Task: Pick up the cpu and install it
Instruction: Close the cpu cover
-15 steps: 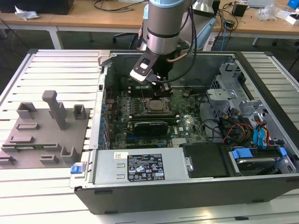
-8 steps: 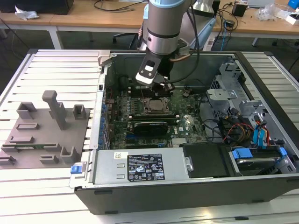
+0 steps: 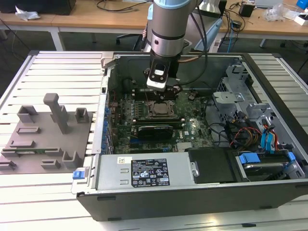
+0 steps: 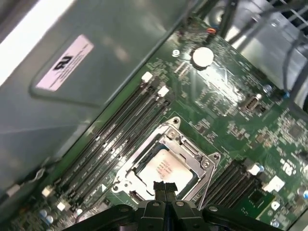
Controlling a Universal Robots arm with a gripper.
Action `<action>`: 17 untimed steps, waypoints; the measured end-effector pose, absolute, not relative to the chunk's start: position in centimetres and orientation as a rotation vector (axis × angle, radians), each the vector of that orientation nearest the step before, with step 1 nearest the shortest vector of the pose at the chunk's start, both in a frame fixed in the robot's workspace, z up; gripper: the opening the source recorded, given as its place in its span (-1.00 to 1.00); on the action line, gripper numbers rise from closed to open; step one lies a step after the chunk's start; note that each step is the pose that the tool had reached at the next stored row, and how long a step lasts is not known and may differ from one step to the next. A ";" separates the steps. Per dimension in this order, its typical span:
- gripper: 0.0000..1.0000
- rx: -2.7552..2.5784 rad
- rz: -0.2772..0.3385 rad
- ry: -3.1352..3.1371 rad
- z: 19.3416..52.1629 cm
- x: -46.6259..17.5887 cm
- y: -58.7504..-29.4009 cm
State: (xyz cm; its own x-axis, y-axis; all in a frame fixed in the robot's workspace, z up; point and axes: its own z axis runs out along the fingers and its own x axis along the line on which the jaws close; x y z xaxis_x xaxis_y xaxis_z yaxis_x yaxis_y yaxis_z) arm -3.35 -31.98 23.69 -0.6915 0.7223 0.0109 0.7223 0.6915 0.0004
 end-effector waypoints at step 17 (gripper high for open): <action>-0.79 -0.636 -0.004 -3.066 23.5 -3.4 -32.0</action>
State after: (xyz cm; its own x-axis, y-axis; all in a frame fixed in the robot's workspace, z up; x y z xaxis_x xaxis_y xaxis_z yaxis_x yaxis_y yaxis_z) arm -3.35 -31.98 23.54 -0.9174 0.3979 0.0110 0.3979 0.9174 0.0004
